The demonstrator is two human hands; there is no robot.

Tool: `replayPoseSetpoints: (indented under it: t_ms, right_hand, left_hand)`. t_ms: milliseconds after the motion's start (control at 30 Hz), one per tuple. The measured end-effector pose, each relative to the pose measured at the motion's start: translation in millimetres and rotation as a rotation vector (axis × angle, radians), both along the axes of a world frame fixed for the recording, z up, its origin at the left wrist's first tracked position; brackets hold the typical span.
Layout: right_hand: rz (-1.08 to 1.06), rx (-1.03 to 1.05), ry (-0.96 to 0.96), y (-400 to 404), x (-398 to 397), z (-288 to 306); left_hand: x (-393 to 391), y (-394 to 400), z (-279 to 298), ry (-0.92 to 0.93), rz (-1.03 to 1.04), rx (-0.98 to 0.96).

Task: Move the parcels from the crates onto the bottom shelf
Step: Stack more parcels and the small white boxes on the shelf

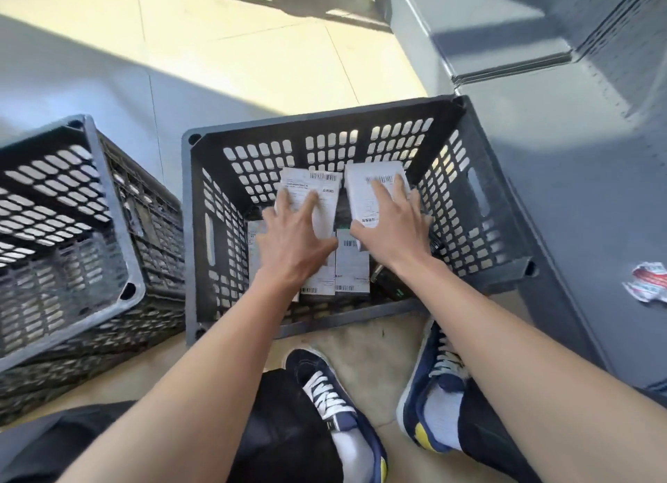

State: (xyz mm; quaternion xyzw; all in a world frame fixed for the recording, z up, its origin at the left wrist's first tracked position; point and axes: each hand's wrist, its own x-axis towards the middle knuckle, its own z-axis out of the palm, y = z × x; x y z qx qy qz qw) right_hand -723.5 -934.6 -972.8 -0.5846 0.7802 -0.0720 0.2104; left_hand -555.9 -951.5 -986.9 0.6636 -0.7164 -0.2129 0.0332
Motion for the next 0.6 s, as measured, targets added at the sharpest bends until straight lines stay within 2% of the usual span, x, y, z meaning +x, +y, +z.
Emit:
replayPoseSetpoints:
  t_ms: [333,467,600]
  right_hand:
    - [-0.115,-0.198,0.058,101.3,-30.2,121.2]
    - [-0.125,-0.272,0.133,134.8,-47.5,157.3]
    - [-0.156,-0.330,0.121,163.6,-58.4,188.0]
  left_hand:
    - [-21.0,68.9,137.7,0.095,-0.129,-0.156]
    - [-33.2,95.9,178.6,0.047,-0.177,-0.261]
    - [-45.6,116.2,209.7,0.007,-0.207,-0.346]
